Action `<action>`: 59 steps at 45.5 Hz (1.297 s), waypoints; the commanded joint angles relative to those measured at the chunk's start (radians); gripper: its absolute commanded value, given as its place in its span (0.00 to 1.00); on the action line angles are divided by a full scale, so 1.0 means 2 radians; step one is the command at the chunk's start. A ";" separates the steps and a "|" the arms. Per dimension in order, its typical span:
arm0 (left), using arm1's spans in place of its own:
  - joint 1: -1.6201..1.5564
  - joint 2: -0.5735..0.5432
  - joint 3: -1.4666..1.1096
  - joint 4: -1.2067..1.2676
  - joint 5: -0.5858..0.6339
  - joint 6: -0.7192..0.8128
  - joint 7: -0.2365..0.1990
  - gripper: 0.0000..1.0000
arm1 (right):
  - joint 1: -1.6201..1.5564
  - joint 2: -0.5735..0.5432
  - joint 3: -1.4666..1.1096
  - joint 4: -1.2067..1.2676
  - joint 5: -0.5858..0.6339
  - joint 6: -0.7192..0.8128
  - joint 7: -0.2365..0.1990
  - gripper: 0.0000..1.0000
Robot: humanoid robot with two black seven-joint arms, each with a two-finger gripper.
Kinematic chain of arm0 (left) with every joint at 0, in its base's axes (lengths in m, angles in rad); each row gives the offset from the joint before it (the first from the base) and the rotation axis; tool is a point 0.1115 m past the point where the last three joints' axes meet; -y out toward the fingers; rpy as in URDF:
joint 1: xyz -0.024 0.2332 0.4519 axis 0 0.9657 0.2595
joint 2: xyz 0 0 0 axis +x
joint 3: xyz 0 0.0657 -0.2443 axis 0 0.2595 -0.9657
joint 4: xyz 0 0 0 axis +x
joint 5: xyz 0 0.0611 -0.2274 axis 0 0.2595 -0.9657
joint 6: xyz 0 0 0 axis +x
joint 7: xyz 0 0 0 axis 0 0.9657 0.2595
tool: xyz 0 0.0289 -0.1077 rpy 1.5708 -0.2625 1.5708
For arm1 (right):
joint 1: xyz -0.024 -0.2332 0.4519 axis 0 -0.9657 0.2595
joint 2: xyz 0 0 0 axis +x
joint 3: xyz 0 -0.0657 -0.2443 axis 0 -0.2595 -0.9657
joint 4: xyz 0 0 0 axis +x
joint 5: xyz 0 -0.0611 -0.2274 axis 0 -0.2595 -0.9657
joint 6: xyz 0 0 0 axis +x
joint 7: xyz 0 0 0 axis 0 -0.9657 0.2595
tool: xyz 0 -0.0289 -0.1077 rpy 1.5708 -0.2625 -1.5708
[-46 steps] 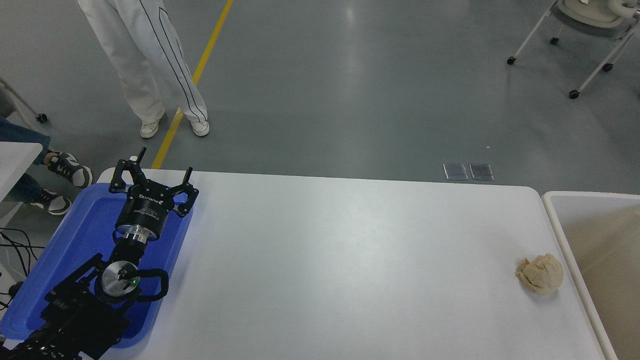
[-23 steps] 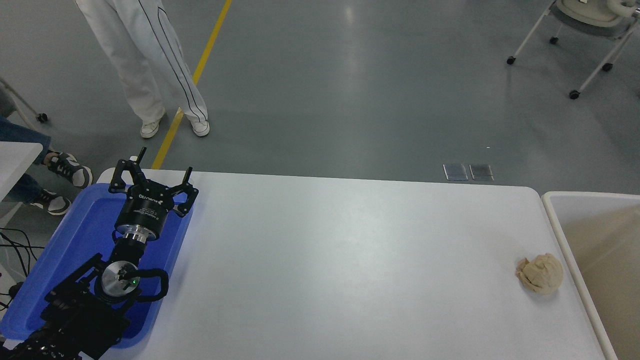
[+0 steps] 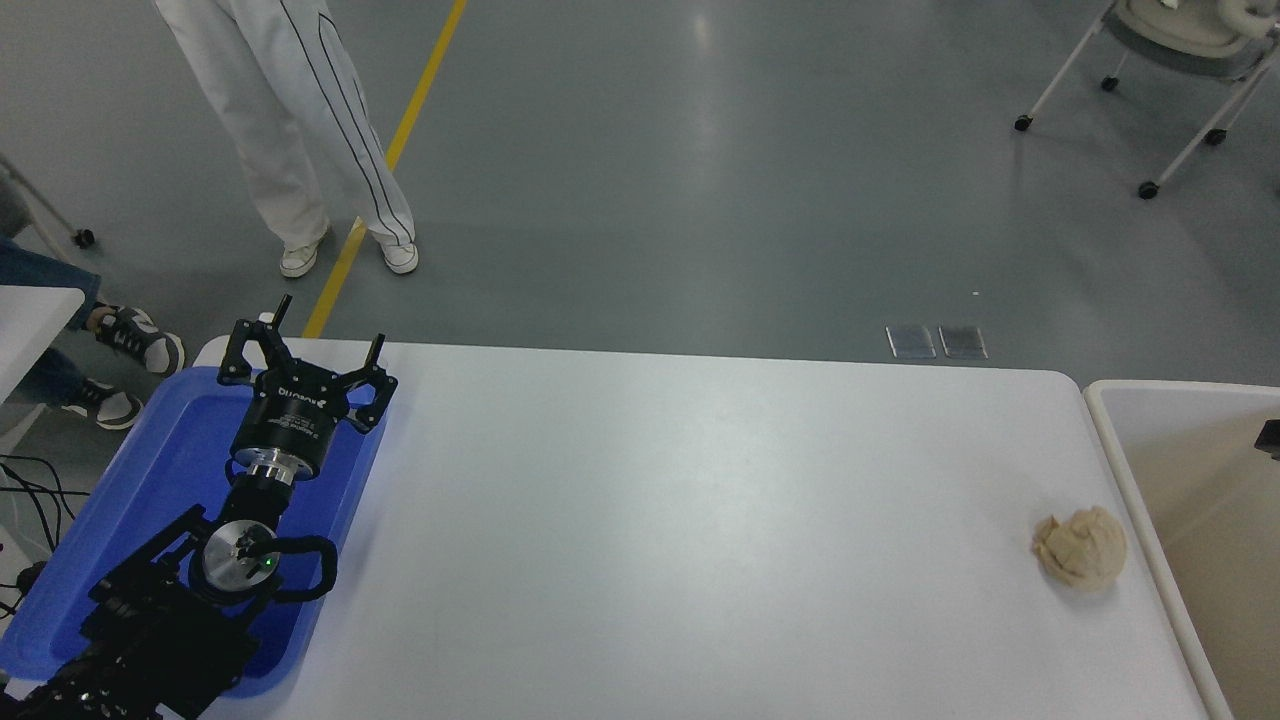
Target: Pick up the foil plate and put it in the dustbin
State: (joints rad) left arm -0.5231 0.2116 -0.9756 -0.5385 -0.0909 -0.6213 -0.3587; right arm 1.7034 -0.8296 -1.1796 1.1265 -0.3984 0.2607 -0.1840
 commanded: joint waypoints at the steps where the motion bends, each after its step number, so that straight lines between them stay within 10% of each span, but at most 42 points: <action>1: 0.000 0.000 0.000 0.000 0.000 0.000 0.000 1.00 | 0.169 0.102 -0.102 0.023 0.002 0.221 0.000 1.00; 59: 0.000 0.000 0.000 0.000 -0.001 0.001 0.000 1.00 | 0.275 0.242 -0.005 0.116 0.066 0.262 0.003 1.00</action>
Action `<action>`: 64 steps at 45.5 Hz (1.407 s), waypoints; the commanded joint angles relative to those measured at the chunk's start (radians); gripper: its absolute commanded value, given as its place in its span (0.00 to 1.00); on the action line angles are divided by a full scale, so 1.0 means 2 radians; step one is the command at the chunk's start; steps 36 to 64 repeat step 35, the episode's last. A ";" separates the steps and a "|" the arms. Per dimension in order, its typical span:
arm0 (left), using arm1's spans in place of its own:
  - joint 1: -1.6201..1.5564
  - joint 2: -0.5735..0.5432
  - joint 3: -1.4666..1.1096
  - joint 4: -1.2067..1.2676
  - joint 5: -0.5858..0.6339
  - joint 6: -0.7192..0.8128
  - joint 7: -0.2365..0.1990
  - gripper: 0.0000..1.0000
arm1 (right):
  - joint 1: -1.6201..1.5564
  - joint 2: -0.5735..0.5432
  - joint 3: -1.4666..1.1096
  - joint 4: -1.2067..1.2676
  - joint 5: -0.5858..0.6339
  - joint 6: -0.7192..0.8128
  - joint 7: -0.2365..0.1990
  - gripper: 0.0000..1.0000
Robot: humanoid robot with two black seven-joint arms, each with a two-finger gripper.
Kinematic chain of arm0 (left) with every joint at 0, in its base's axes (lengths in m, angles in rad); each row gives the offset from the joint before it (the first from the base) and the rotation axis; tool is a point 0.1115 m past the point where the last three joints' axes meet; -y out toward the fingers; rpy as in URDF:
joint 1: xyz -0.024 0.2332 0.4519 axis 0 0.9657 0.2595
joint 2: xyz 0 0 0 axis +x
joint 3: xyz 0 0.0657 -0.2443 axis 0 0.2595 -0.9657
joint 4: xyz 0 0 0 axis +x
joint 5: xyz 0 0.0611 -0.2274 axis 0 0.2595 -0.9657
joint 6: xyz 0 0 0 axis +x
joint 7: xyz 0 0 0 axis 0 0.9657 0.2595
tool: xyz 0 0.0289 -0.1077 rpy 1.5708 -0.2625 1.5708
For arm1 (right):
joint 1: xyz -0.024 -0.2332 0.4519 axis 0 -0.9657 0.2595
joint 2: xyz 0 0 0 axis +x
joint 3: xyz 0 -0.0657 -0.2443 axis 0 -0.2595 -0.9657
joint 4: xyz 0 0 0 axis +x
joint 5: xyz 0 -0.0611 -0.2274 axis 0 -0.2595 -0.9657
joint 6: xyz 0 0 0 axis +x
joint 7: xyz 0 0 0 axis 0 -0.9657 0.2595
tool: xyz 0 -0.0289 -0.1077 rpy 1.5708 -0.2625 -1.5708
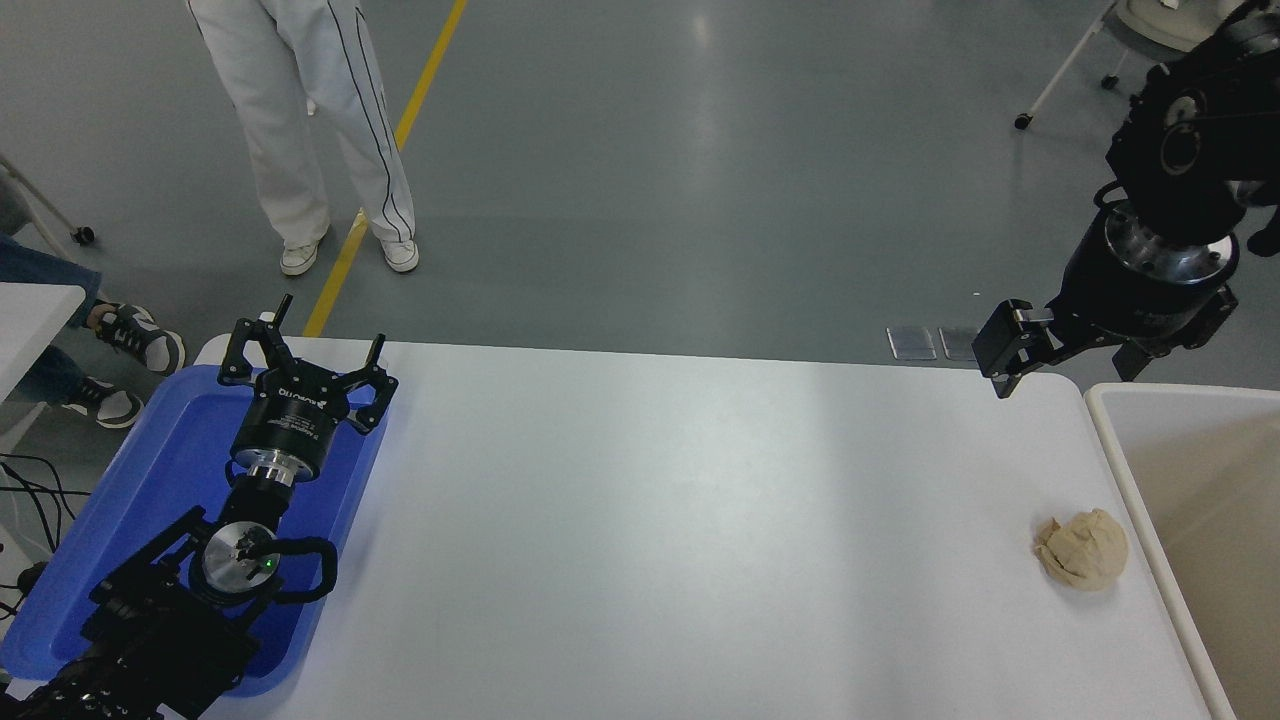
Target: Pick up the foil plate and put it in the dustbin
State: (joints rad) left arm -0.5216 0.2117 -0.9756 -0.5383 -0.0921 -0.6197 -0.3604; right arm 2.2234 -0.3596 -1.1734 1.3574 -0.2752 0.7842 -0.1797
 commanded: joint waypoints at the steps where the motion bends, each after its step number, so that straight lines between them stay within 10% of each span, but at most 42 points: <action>1: 0.000 0.000 0.000 0.000 0.000 0.000 0.001 1.00 | 0.018 0.008 -0.010 0.001 0.004 0.001 0.001 1.00; 64: -0.001 0.000 0.000 0.000 0.000 0.000 0.001 1.00 | 0.033 0.039 -0.058 -0.004 0.050 0.001 0.002 1.00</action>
